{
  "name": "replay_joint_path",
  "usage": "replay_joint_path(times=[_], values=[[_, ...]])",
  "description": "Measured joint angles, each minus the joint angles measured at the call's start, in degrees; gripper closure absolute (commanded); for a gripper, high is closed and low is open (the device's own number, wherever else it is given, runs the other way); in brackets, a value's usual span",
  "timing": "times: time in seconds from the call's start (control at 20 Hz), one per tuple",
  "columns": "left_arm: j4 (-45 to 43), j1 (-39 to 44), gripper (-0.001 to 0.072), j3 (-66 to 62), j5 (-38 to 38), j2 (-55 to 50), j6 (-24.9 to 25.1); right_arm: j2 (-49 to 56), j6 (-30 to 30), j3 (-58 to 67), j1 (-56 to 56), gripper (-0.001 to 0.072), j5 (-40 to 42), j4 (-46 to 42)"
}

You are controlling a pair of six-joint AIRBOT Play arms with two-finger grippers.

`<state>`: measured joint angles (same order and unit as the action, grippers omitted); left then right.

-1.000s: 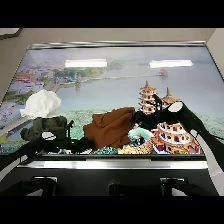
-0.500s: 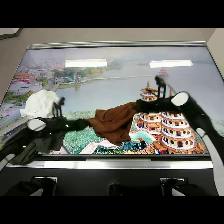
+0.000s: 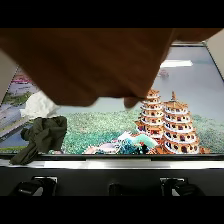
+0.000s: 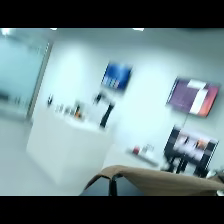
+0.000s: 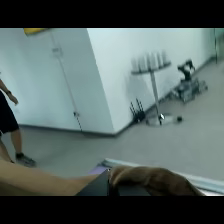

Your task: Fold the shirts.

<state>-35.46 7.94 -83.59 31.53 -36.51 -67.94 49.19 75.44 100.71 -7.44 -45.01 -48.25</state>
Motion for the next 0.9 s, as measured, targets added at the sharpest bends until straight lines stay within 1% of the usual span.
replay_joint_path(times=[0.15,0.35,0.45,0.5,0.7,0.9], values=[[-0.22,0.24,0.0685,-5.03,-0.07,0.85,-0.09,-3.13,3.30,2.69,0.00,0.0674,-0.63,-0.92],[-0.94,0.28,0.0685,-6.75,0.26,-0.44,-0.15,-3.26,8.04,3.91,0.00,0.0674,-3.17,-4.31],[-3.52,0.31,0.0685,-7.04,1.66,-2.25,-0.37,-1.66,9.27,4.13,0.00,0.0674,-5.01,-7.37],[-6.16,0.31,0.0685,-7.13,2.91,-3.80,-1.55,-0.26,9.66,4.17,0.00,0.0673,-6.12,-9.35],[-19.30,0.31,0.0684,-5.40,9.88,-13.49,-8.33,10.82,10.45,4.28,0.02,0.0672,-12.26,-16.48],[-25.83,0.28,0.0682,1.51,13.84,-27.10,-11.52,28.39,10.56,4.28,0.04,0.0672,-18.53,-18.69]])
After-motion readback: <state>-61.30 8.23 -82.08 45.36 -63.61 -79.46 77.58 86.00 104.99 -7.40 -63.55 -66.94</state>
